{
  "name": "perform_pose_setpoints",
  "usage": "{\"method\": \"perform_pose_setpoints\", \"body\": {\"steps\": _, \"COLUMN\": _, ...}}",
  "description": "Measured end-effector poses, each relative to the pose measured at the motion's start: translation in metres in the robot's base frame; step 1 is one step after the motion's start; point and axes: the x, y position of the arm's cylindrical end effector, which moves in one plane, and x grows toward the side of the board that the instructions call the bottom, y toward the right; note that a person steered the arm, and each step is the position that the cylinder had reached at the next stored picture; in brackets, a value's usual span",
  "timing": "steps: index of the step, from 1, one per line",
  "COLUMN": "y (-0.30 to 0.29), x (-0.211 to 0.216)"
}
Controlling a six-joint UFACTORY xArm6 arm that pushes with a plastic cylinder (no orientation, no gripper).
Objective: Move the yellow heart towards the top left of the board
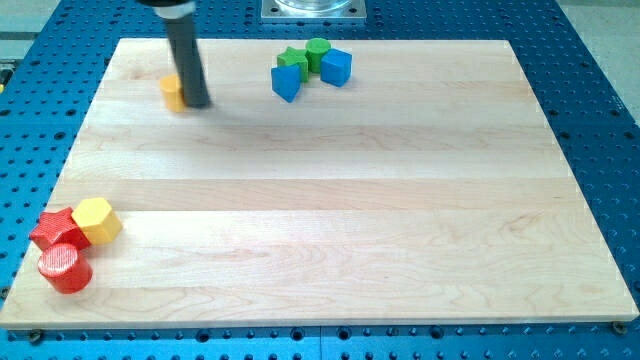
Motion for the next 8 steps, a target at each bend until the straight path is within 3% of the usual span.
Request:
{"method": "perform_pose_setpoints", "body": {"steps": 1, "y": -0.001, "x": 0.036}}
{"method": "perform_pose_setpoints", "body": {"steps": 2, "y": -0.066, "x": 0.025}}
{"method": "perform_pose_setpoints", "body": {"steps": 3, "y": -0.047, "x": -0.03}}
{"method": "perform_pose_setpoints", "body": {"steps": 4, "y": -0.04, "x": 0.01}}
{"method": "perform_pose_setpoints", "body": {"steps": 5, "y": 0.02, "x": -0.004}}
{"method": "perform_pose_setpoints", "body": {"steps": 6, "y": 0.008, "x": -0.03}}
{"method": "perform_pose_setpoints", "body": {"steps": 8, "y": 0.025, "x": -0.009}}
